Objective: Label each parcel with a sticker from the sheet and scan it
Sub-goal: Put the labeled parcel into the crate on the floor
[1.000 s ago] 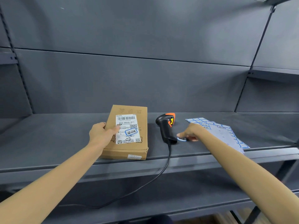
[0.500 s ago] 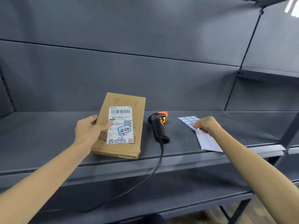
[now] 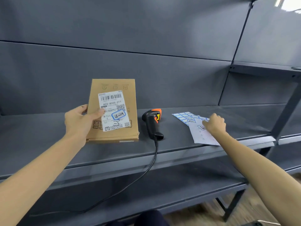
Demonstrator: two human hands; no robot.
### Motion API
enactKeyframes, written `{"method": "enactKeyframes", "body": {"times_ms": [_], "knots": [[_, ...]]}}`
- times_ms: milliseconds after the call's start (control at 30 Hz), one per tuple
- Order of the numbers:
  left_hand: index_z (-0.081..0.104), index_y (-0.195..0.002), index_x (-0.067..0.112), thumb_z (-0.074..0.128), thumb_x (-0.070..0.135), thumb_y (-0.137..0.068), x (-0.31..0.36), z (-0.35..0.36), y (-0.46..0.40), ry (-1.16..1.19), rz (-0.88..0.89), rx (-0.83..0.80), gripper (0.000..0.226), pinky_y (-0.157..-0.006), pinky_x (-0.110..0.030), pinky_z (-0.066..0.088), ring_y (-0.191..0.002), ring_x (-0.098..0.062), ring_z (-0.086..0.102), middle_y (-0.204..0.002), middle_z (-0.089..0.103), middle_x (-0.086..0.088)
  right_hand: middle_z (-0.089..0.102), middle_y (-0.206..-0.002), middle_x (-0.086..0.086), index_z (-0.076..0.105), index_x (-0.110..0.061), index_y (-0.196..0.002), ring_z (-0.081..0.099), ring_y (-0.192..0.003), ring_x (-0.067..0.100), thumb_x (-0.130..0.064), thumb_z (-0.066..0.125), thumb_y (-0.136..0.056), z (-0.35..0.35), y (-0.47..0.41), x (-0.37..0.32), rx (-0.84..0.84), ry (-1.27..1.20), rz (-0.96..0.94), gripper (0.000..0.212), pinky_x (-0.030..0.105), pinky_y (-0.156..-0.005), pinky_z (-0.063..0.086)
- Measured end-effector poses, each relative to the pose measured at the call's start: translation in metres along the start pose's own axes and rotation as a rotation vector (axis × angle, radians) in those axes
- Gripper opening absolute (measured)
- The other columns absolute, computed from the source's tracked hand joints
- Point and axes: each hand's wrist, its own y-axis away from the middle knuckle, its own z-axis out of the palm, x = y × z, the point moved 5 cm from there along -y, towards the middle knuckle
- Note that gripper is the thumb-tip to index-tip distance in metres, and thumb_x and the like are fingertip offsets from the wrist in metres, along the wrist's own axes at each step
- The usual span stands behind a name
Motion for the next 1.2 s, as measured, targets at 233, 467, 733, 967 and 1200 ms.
{"method": "enactKeyframes", "body": {"times_ms": [233, 467, 733, 967, 1200], "knots": [[0.071, -0.088, 0.028, 0.083, 0.019, -0.070, 0.031, 0.072, 0.022, 0.068, 0.031, -0.169, 0.023, -0.077, -0.034, 0.058, -0.082, -0.011, 0.071, -0.089, 0.074, 0.010, 0.044, -0.144, 0.013, 0.037, -0.002, -0.142, 0.035, -0.134, 0.029, -0.030, 0.044, -0.098, -0.027, 0.017, 0.016, -0.019, 0.169, -0.237, 0.053, 0.042, -0.110, 0.025], [0.071, -0.089, 0.025, 0.083, 0.017, -0.071, 0.043, 0.178, 0.089, 0.122, 0.002, -0.428, 0.023, -0.069, -0.031, 0.059, -0.076, -0.010, 0.072, -0.087, 0.074, 0.008, 0.047, -0.138, 0.015, 0.044, 0.000, -0.133, 0.037, -0.130, 0.031, -0.032, 0.043, -0.097, -0.074, 0.039, 0.087, 0.057, 0.247, -0.148, 0.049, 0.043, -0.106, 0.027], [0.071, -0.103, 0.014, 0.083, 0.014, -0.070, 0.005, 0.276, 0.214, 0.090, -0.059, -0.713, 0.036, -0.074, -0.027, 0.058, -0.081, -0.010, 0.070, -0.098, 0.073, 0.002, 0.051, -0.134, 0.018, 0.046, -0.002, -0.133, 0.042, -0.127, 0.033, -0.029, 0.047, -0.094, -0.090, 0.090, 0.234, 0.059, 0.293, 0.112, 0.047, 0.045, -0.107, 0.029], [0.065, -0.117, 0.009, 0.083, 0.019, -0.071, -0.070, 0.317, 0.301, -0.054, -0.132, -0.869, 0.051, -0.085, -0.031, 0.053, -0.089, -0.012, 0.065, -0.103, 0.068, 0.004, 0.049, -0.138, 0.021, 0.043, -0.003, -0.137, 0.043, -0.129, 0.035, -0.032, 0.048, -0.094, -0.044, 0.156, 0.352, -0.061, 0.292, 0.368, 0.051, 0.042, -0.109, 0.029], [0.062, -0.123, 0.008, 0.082, 0.019, -0.071, -0.172, 0.325, 0.366, -0.227, -0.338, -0.922, 0.057, -0.085, -0.034, 0.054, -0.092, -0.015, 0.066, -0.104, 0.070, 0.000, 0.050, -0.137, 0.020, 0.041, -0.004, -0.139, 0.048, -0.125, 0.035, -0.032, 0.051, -0.097, 0.036, 0.235, 0.423, -0.244, 0.142, 0.546, 0.052, 0.042, -0.101, 0.038]]}}
